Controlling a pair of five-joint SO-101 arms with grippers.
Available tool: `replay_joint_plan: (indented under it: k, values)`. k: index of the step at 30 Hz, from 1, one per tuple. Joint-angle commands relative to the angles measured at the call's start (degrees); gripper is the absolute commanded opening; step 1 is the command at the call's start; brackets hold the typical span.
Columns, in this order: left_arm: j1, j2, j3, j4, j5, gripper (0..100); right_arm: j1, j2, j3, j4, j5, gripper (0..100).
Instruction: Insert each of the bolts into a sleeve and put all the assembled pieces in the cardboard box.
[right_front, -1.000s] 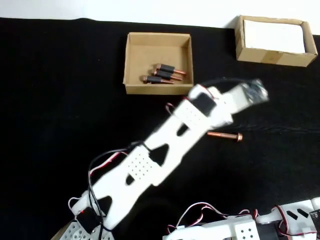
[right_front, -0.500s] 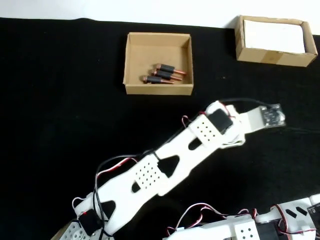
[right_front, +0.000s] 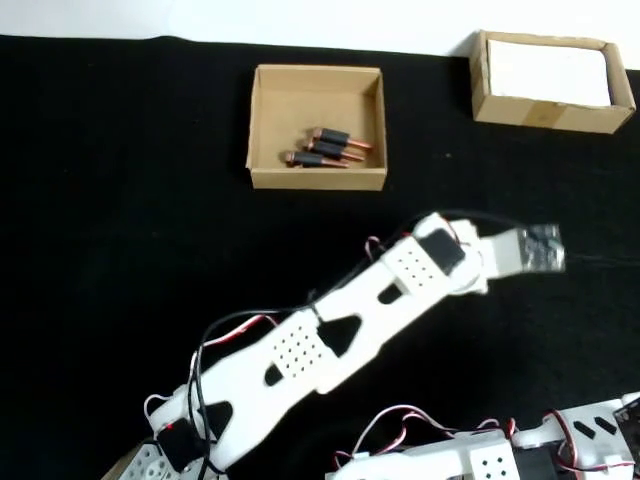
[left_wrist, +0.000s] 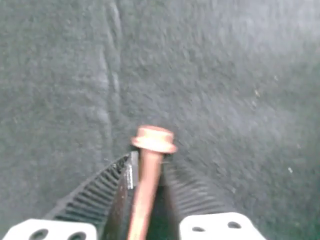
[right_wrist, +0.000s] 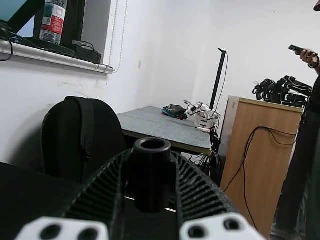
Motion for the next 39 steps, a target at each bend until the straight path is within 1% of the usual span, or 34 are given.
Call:
replay_joint_plan:
  k: [1, 4, 6, 8, 9, 11, 13, 17, 21, 25, 27, 30, 33, 37, 39]
  values:
    - [-0.22, -1.01, -0.48, 4.92, -1.58, 1, -1.19, -0.13, 7.69, -1.10, 0.44, 0.7]
    - [-0.31, -2.51, -4.18, 13.01, -1.58, 1, -1.45, -0.13, 7.69, -1.19, 0.44, 0.7]
    - [-0.31, -4.62, -8.75, 19.25, 0.53, 1, -2.59, -0.13, 7.69, -1.10, 0.44, 0.7]
    - [-0.31, -7.16, -14.29, 23.47, 3.60, 1, -3.82, -0.13, 7.69, -0.84, 0.35, 0.7]
    - [-0.31, -8.57, -17.01, 24.88, 5.27, 1, -5.05, -0.13, 7.69, -0.84, -0.62, 0.7]
    - [-1.10, -13.05, -17.45, 26.55, 8.09, 1, -7.43, -0.13, 7.60, -0.84, -4.13, 0.7]
    - [-2.59, -19.65, -16.04, 28.04, 10.73, 1, -10.86, -0.13, 6.90, -0.75, -6.15, 0.7]
    - [-7.96, -33.63, -9.89, 28.40, 16.53, 1, -17.98, -0.13, 5.05, -0.75, -6.42, 0.7]
    - [-12.88, -50.24, 3.12, 28.40, 20.22, 1, -25.98, -0.13, 4.79, -0.75, -6.42, 0.7]
    - [-15.25, -69.05, 22.46, 28.40, 20.31, 1, -35.03, -0.13, 4.79, -0.57, -6.42, 0.7]
    - [-15.96, -77.85, 32.04, 28.31, 20.57, 1, -40.22, -0.13, 4.09, 2.07, -6.42, 0.7]
    - [-16.66, -89.27, 44.62, 28.22, 20.57, 1, -48.92, -0.13, -1.10, 14.02, -7.03, 0.7]
    - [-17.54, -99.12, 56.04, 28.13, 20.66, 1, -57.10, -0.13, -7.60, 26.59, -12.92, 0.7]
    - [-20.09, -110.11, 69.76, 28.13, 24.97, 1, -66.59, -0.13, -12.79, 37.32, -14.07, 0.7]
    - [-21.85, -115.03, 76.97, 28.13, 25.67, 1, -70.55, -0.13, -14.29, 42.59, -14.07, 0.7]
